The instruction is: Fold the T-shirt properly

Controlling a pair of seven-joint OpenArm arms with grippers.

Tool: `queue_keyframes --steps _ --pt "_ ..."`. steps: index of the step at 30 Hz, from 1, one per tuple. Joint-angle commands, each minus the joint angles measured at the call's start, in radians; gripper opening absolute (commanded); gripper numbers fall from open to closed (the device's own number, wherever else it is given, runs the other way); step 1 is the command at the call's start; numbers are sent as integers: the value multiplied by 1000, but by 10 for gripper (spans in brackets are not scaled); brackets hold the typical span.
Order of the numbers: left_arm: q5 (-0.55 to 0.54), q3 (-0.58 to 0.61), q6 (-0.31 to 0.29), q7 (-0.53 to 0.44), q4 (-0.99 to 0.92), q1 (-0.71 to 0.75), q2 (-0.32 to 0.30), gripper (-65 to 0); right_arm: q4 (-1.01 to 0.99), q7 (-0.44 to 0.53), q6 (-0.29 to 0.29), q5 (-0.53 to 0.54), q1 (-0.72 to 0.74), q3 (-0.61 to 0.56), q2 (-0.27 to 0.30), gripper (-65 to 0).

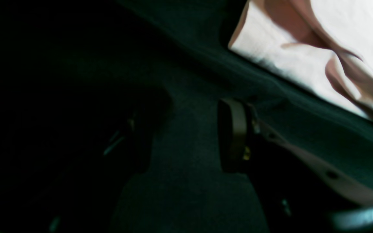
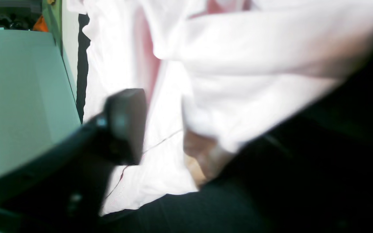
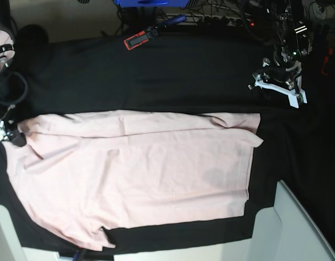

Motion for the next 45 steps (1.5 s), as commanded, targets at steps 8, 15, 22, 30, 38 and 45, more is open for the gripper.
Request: queue_keyframes --steps 8,15,22,30,38,45 --pt "-6 5 -2 -19 18 -10 -9 -292 10 9 12 19 21 1 3 -640" --pt "-126 -3 -2 -19 3 -41 0 -124 10 6 12 16 19 -5 2 -650" --pt "-202 5 -2 -25 -28 -93 -12 -121 10 2 12 16 13 -7 2 -650" --pt "-204 6 -2 -20 -36 -180 -9 -123 10 0 12 14 13 -7 2 -650" --pt "-202 11 -2 -23 -269 -280 -9 -123 10 0 12 17 6 -7 2 -650" --pt "-201 89 -2 -28 -298 -286 -6 -123 10 0 12 19 1 -5 2 -650"
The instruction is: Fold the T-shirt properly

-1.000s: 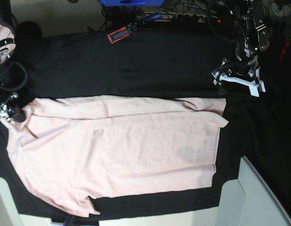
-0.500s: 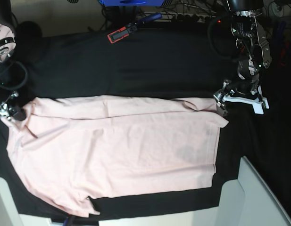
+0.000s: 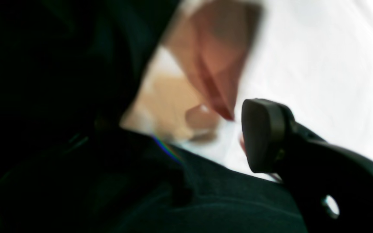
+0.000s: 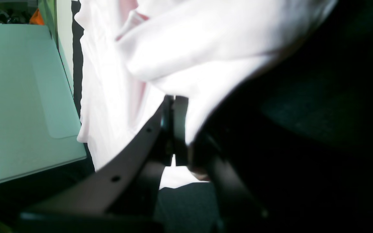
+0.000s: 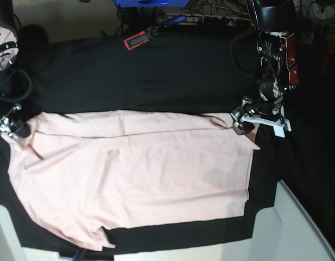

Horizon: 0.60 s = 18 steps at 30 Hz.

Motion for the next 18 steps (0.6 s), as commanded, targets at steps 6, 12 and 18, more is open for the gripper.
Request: queue_keyframes --steps 6,12,18 --pt "-1 -1 10 11 -1 -9 9 -146 10 3 12 21 17 2 21 -650" --pt "-1 -4 10 13 -2 0 8 -445 10 3 12 21 17 0 21 -650" --pt "-2 -7 10 13 4 20 3 -459 10 3 12 18 17 -2 21 -650"
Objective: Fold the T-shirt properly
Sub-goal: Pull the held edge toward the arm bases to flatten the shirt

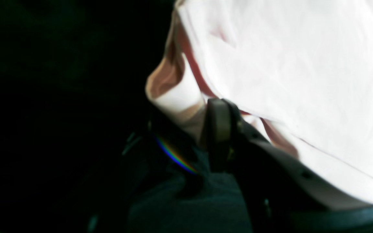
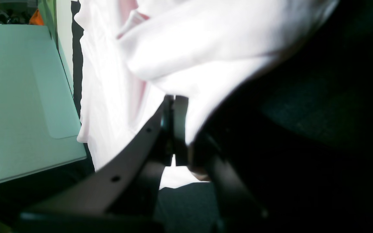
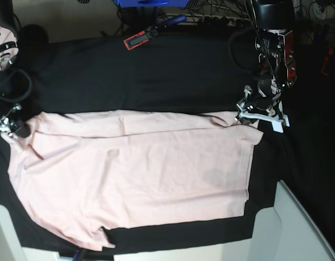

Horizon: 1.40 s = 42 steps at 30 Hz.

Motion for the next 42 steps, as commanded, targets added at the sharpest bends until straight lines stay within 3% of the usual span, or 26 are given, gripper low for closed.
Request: queue_keyframes --steps 1,6,19,23,31,42 --pt "-5 -4 7 12 9 -1 -7 -475 10 3 12 18 16 0 21 -650" --pt "-10 -4 7 12 9 4 -7 -648 11 3 12 23 2 6 21 -650" --pt "-10 -5 7 13 69 67 -11 -650 17 -6 17 24 -58 12 31 -650" --pt "-10 -5 7 18 137 103 -20 -650 65 -92 17 23 -85 114 31 -650" --pt "-10 -5 7 19 201 176 -51 -650 229 -243 17 21 -158 201 21 -650" --pt "-5 -5 7 13 278 300 -59 -650 231 -250 17 23 -299 235 20 -650"
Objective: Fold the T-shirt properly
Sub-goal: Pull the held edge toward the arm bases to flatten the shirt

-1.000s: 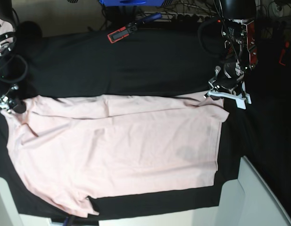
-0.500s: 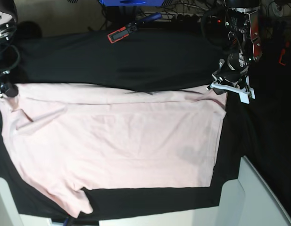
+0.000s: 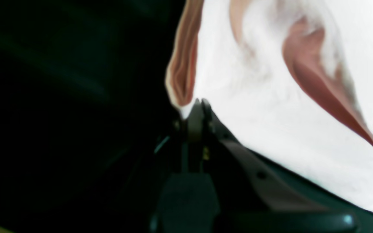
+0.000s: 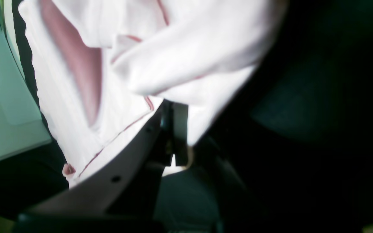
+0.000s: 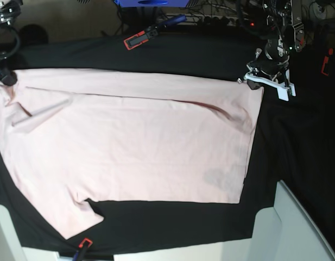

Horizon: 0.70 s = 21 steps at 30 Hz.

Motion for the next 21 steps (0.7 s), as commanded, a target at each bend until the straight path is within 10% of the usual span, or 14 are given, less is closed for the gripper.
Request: queue_keyframes --steps 1,21 --pt "4 -6 10 -17 27 9 -12 -650 16 8 -4 -15 -6 -1 25 -650" --pt "6 -116 10 -18 56 106 -14 -650 220 -98 -4 -17 -89 2 -38 -650"
